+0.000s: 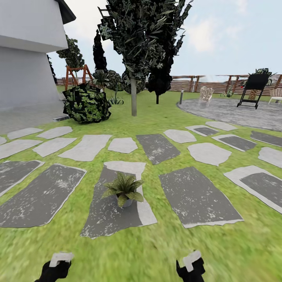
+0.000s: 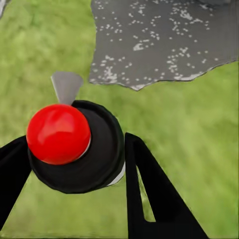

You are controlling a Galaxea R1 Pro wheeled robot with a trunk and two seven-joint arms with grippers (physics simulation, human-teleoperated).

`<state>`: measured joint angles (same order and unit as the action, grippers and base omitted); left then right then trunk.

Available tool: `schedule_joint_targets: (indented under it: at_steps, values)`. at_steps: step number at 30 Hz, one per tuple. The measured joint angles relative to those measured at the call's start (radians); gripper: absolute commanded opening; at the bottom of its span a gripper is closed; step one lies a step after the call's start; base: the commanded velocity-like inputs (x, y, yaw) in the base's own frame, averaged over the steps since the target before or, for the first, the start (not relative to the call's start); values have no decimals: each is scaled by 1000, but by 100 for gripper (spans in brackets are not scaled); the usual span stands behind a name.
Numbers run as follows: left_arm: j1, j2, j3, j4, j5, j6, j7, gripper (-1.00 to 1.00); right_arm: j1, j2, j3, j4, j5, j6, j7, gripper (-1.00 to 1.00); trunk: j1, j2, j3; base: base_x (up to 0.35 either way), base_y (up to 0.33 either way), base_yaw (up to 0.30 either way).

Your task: Pick up the pesticide atomizer in the garden and spray insectifuge to fully cover both potted plants in the garden.

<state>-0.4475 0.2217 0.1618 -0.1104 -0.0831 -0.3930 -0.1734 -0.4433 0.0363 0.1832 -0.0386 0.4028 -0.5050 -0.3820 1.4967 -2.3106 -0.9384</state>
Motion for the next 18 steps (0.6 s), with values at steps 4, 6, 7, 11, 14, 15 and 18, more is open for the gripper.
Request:
schedule_joint_targets:
  at_steps: [4, 6, 7, 11, 14, 15, 18]
  values:
    - [43, -4, -6, 4, 66, -70, 39, -100, 24, -21, 1, 10, -229, -79, -83, 100, 0, 0, 0, 0, 0, 0]
    - [49, -9, -7, 10, 72, -74, 41, -100, 31, -30, 3, 11, -271, -85, -89, 100, 0, 0, 0, 0, 0, 0]
    - [52, -13, -8, 22, 72, -77, 42, -100, 36, -35, 3, 11, -286, -87, -90, 100, 0, 0, 0, 0, 0, 0]
    - [54, -28, -7, 43, 83, -86, 44, -100, 42, -38, 5, 10, -301, -89, -91, 100, 0, 0, 0, 0, 0, 0]
    - [54, -33, -5, 44, 82, -82, 48, -100, 42, -29, 0, 7, -345, -89, -91, 100, 0, 0, 0, 0, 0, 0]
    - [54, -33, -3, 44, 82, -80, 59, -100, 42, -30, -6, 6, -375, -88, -92, 100, 0, 0, 0, 0, 0, 0]
    - [54, -34, -4, 43, 75, -79, 159, -100, 42, -36, -25, 6, -531, -83, -98, 100, 0, 0, -1, 0, 0, 99]
